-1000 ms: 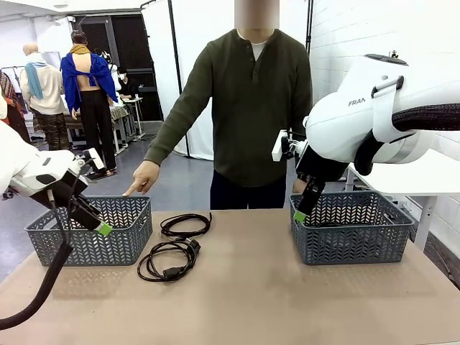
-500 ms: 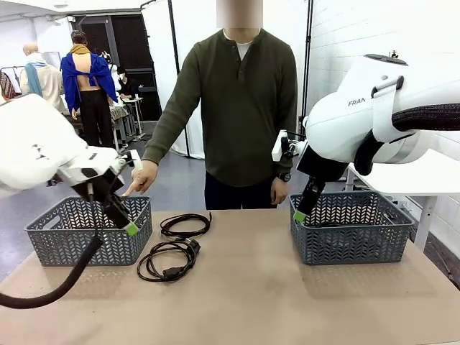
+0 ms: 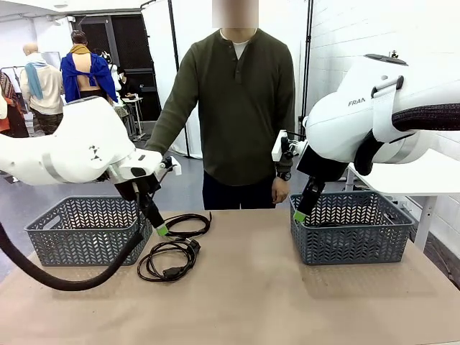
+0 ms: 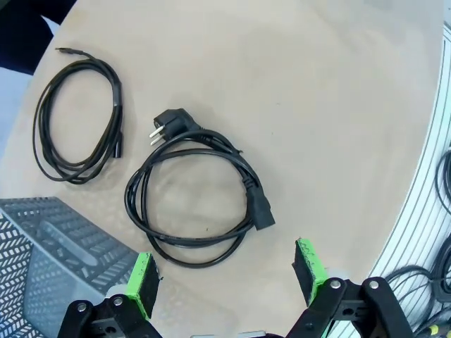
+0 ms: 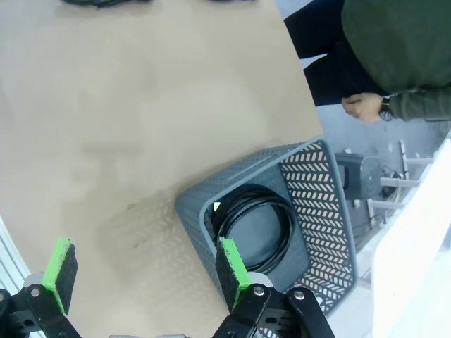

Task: Organize the cables according to human instructions.
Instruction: Pick up a bundle of cables and place it in the basket indicated by the human.

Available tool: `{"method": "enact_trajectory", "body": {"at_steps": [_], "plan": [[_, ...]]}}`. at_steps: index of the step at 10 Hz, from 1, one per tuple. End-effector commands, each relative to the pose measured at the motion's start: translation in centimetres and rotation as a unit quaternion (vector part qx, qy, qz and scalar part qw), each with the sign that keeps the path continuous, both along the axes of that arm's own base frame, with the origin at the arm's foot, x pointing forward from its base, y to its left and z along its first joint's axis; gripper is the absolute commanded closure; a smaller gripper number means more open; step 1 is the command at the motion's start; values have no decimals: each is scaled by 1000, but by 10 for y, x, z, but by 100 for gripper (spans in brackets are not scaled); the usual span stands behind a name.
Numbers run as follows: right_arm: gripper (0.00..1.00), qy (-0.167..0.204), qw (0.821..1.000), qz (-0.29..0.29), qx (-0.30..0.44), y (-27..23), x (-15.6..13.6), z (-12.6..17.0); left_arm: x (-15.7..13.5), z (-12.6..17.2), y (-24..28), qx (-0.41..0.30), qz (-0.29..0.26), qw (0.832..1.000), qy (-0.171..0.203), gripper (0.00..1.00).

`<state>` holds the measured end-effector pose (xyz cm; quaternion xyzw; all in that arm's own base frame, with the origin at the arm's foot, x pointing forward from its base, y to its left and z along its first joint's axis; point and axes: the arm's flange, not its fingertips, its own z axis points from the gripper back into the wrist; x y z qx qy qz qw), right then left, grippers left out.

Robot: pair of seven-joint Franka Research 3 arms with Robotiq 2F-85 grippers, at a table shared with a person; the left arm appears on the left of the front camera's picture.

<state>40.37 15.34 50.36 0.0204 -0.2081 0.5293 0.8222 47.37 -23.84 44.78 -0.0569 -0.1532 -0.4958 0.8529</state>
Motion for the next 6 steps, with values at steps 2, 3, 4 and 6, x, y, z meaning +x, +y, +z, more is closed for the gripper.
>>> {"method": "enact_trajectory", "body": {"at_steps": [2,3,4,6], "plan": [[0,0,1000,-2,-4,0,0,-1,12,-5,-4,2,50,999,19,0],[0,0,1000,-2,-4,0,0,-1,11,-2,2,-3,45,999,24,0],[0,0,1000,-2,-4,0,0,-1,8,-8,-5,-3,30,999,13,0],[0,0,1000,-2,-4,0,0,-1,8,-8,-5,-3,30,999,13,0]]}}
